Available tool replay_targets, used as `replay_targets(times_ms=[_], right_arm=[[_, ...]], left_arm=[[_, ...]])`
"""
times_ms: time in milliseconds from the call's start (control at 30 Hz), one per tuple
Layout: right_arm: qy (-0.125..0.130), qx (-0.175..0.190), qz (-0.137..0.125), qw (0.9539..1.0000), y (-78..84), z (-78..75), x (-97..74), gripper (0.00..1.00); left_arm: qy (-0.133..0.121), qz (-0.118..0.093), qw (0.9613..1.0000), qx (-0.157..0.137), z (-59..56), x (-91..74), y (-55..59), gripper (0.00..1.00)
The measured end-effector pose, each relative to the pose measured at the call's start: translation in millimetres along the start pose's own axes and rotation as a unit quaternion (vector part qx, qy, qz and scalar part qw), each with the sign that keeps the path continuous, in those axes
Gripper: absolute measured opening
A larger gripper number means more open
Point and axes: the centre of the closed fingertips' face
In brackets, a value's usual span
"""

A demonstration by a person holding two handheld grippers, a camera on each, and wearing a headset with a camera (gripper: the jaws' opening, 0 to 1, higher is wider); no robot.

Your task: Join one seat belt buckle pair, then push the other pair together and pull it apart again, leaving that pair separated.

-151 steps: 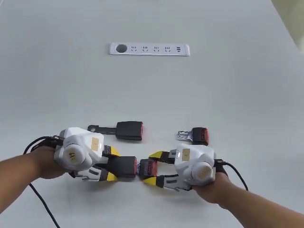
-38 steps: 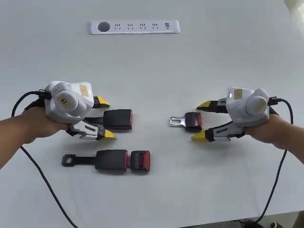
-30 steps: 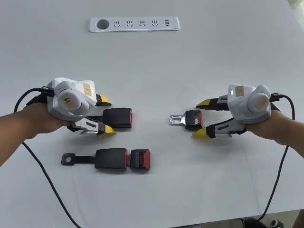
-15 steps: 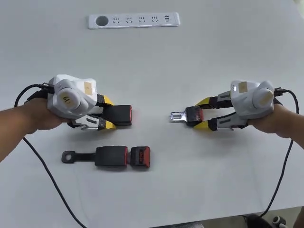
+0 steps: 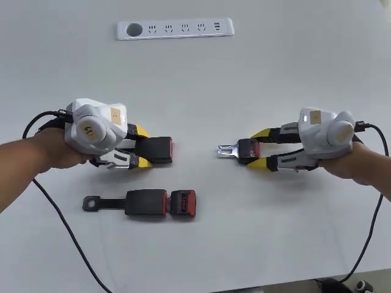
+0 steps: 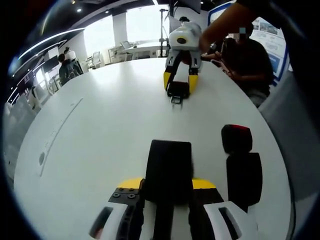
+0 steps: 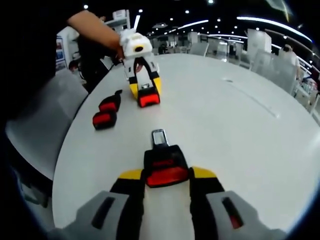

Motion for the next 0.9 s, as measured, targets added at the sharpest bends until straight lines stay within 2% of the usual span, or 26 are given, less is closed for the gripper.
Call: replay_targets(times_ms=[500,900], right_arm=[[-0.009,-0.016,-0.017,0.9997,-34.4,8.7,29.5,0.35],[-0.018,-0.014,-0.027,0.9994,-58.7,10.8,51.1,0.35]], left_arm=[[0.001,0.003,1.0,-0.002,-1.0,-0.9,0.2,0.35],[0.004,0.012,0.9999,0.004,-1.9,-0.6,0.5,0.35]])
Point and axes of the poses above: the centre of the closed fingertips' face, and the gripper's own axes: x roughly forward along the fingers, z roughly to its left, y roughly out of its underside, and after that the axes turned 11 degrees about z, right-handed
